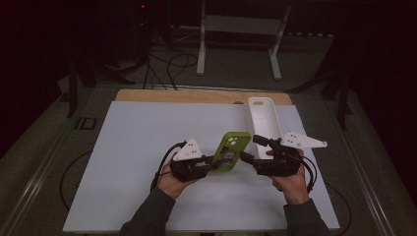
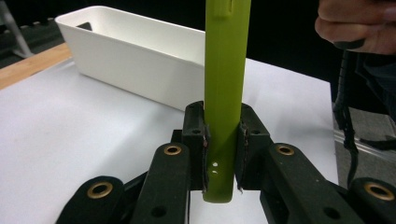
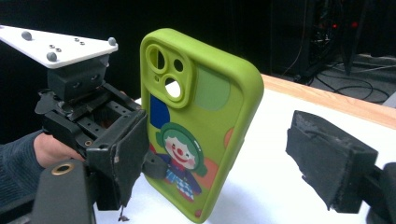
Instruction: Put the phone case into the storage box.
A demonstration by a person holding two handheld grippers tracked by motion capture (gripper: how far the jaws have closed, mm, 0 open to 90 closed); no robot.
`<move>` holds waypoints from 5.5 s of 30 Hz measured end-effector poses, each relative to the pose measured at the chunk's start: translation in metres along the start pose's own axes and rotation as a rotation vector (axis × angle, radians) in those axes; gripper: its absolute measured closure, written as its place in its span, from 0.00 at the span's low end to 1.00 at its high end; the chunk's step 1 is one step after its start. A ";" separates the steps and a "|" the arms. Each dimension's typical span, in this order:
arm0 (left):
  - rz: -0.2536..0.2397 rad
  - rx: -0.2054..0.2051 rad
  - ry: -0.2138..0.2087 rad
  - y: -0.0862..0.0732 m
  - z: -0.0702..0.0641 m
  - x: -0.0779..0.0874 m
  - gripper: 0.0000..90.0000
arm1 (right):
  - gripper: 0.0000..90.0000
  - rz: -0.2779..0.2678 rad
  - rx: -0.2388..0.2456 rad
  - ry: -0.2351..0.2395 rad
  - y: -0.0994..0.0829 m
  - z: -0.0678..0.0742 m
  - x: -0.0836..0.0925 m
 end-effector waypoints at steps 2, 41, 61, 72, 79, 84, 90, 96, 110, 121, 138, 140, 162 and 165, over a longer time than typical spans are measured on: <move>-0.003 0.003 0.017 0.000 0.001 0.001 0.87 | 0.21 -0.002 -0.004 -0.002 0.000 0.000 0.000; -0.047 -0.010 0.235 0.005 0.010 -0.001 0.86 | 0.09 -0.010 -0.079 -0.101 0.011 0.005 -0.024; -0.037 -0.030 0.269 0.004 0.009 -0.004 0.86 | 0.09 -0.020 -0.120 -0.175 0.019 0.003 -0.037; -0.044 -0.026 0.268 0.005 0.008 -0.006 0.86 | 0.09 -0.052 -0.166 -0.214 0.022 0.001 -0.041; -0.045 -0.028 0.269 0.005 0.006 -0.007 0.87 | 0.10 -0.056 -0.184 -0.238 0.021 0.000 -0.044; -0.037 -0.043 0.273 0.003 0.001 -0.011 0.86 | 0.13 -0.054 -0.174 -0.263 0.021 0.000 -0.045; -0.031 -0.052 0.269 0.002 -0.003 -0.013 0.86 | 0.15 -0.059 -0.178 -0.273 0.022 0.000 -0.046; -0.025 -0.044 0.250 0.001 -0.007 -0.015 0.86 | 0.16 -0.055 -0.181 -0.268 0.020 -0.002 -0.046; -0.029 -0.014 0.198 0.000 -0.012 -0.017 0.86 | 0.17 -0.068 -0.171 -0.245 0.018 -0.003 -0.045; -0.029 -0.011 0.172 0.000 -0.013 -0.017 0.86 | 0.17 -0.083 -0.199 -0.212 0.016 -0.005 -0.044; -0.006 -0.002 0.215 -0.002 -0.004 -0.016 0.63 | 0.18 -0.046 -0.166 -0.226 0.013 -0.003 -0.046; -0.017 0.001 0.231 0.000 -0.001 -0.013 0.52 | 0.18 -0.047 -0.168 -0.229 0.013 -0.004 -0.046; -0.041 0.027 0.306 -0.003 0.023 0.015 0.11 | 0.18 -0.041 -0.144 -0.251 0.017 -0.006 -0.044; -0.042 0.040 0.300 -0.004 0.026 0.017 0.10 | 0.18 -0.041 -0.142 -0.254 0.018 -0.006 -0.043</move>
Point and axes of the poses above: each handheld gripper's, and its own axes: x roughly backward along the jaws, y roughly out of its top, z roughly to its left, the point moved 9 cm from there along -x, roughly forward along the jaws, and after that the axes turned 13 degrees about x, right-handed, at the moved point
